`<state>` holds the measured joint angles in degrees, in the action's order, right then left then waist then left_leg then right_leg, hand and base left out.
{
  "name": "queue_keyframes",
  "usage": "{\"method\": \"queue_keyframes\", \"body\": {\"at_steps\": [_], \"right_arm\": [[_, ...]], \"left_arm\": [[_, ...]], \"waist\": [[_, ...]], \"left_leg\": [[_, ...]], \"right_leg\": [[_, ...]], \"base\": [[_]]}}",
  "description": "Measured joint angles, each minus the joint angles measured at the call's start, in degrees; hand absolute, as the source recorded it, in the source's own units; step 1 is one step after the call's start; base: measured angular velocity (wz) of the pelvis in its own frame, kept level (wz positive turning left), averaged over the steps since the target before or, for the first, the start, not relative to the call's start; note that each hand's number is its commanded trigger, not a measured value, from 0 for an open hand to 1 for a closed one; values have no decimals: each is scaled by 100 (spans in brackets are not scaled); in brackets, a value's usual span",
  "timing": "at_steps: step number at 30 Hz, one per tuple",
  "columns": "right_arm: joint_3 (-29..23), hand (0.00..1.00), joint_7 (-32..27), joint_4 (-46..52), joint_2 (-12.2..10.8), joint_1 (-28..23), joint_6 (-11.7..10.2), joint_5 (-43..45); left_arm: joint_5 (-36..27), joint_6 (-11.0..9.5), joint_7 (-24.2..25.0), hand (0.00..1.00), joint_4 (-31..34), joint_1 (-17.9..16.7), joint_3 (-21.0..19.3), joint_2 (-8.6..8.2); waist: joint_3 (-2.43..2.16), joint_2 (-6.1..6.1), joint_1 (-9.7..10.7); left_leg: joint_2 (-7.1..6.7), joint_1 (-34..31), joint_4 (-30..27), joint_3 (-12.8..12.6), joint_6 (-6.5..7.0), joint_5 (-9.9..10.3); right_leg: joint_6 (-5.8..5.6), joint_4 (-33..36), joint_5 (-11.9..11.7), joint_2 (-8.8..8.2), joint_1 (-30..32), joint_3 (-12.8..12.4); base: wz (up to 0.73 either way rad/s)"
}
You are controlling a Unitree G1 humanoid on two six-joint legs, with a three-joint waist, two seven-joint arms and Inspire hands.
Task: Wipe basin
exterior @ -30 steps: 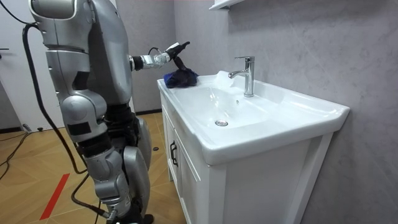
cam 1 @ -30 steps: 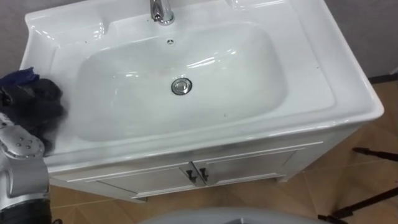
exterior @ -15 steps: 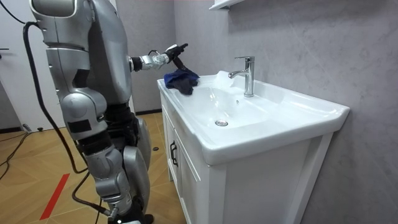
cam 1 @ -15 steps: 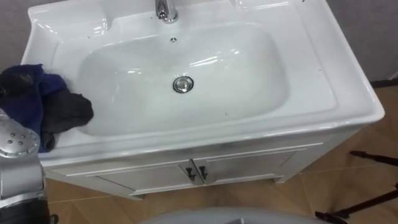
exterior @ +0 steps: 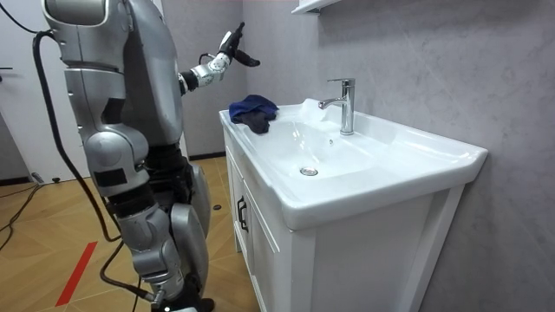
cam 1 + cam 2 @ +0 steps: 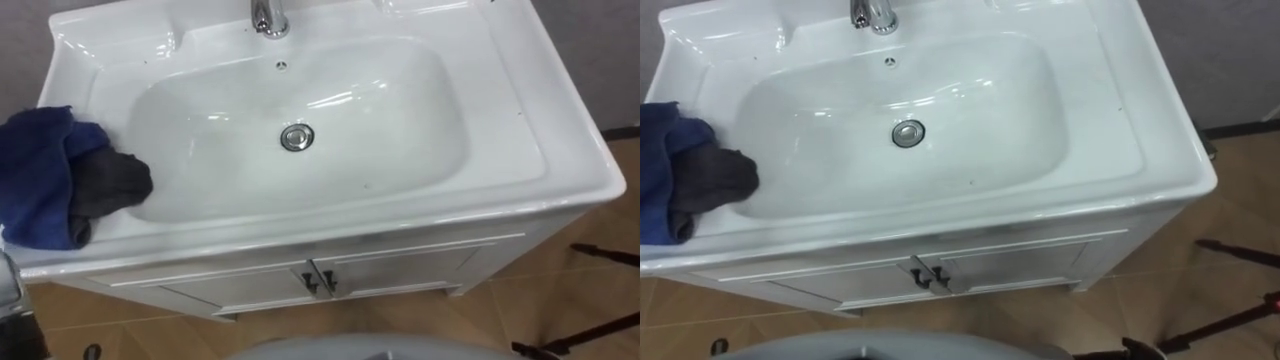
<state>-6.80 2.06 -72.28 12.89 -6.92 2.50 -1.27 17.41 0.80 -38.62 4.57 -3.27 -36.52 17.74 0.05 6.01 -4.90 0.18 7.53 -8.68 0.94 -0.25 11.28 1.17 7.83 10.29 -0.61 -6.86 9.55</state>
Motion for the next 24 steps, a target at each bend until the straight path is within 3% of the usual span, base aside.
{"method": "queue_keyframes", "body": {"at_steps": [5, 9, 11, 13, 16, 18, 20, 22, 23, 24], "right_arm": [[-2, 0, -66, -33, 16, 16, 3, -33], [-18, 0, -229, -127, 20, -31, 9, -6], [-8, 0, -282, -126, 13, -49, 12, 18], [-3, 0, -353, -106, 12, -85, 23, 26], [6, 0, -367, -20, 12, -99, 102, 67], [53, 0, -311, 101, 15, -76, 133, 50], [112, 0, -252, 139, 18, -47, 126, -111], [177, 0, -214, 181, -2, 63, 114, -274], [178, 0, -202, 180, -6, 83, 112, -268], [172, 0, -169, 178, -6, 132, 115, -226]], "left_arm": [[-370, -101, -236, 0, -359, -48, -165, 26], [-948, -136, -247, 0, -1028, -300, -315, 70], [-1203, -138, -302, 0, -1349, -468, -477, 74], [-1576, -159, -449, 0, -1917, -608, -563, 76], [-2173, -163, -582, 0, -2580, -902, -735, 71], [-2750, -174, -588, 0, -2936, -1032, -753, 66], [-3163, -236, -561, 0, -3560, -1164, -753, 46], [-3661, -245, -562, 0, -4145, -1406, -707, -202], [-3719, -246, -542, 0, -4347, -1461, -609, -246], [-3742, -243, -433, 0, -4695, -1559, -455, -391]], "waist": [[4, 18, -67], [-4, 39, -326], [-28, 31, -359], [-72, 32, -573], [-100, -10, -727], [-100, -42, -839], [-72, -74, -917], [-87, -90, -953], [-83, -106, -945], [-83, -121, -946]], "left_leg": [[-14, -44, 6, 97, 0, 0], [-32, -101, -4, 172, 0, 0], [-59, -207, -30, 324, 1, -1], [-108, -308, -86, 457, 5, -3], [-169, -310, -100, 592, 5, -3], [-196, -338, -122, 689, 5, -3], [-218, -326, -119, 717, 6, -4], [-252, -326, -122, 805, 10, -5], [-274, -327, -121, 873, 26, -14], [-292, -337, -114, 902, 42, -24]], "right_leg": [[-10, -6, 7, -20, -39, 191], [-20, -3, 23, -33, -10, 248], [-34, -1, 33, -55, 47, 336], [-58, 37, 49, -110, 84, 516], [-104, 23, 96, -162, 59, 641], [-113, 12, 102, -186, 31, 741], [-138, 0, 118, -212, -19, 834], [-161, -7, 132, -243, -60, 937], [-172, -3, 144, -261, -73, 970], [-189, 10, 159, -285, -79, 1030]], "base": [[17], [10], [33], [32], [29], [32], [25], [17], [34], [32]]}}
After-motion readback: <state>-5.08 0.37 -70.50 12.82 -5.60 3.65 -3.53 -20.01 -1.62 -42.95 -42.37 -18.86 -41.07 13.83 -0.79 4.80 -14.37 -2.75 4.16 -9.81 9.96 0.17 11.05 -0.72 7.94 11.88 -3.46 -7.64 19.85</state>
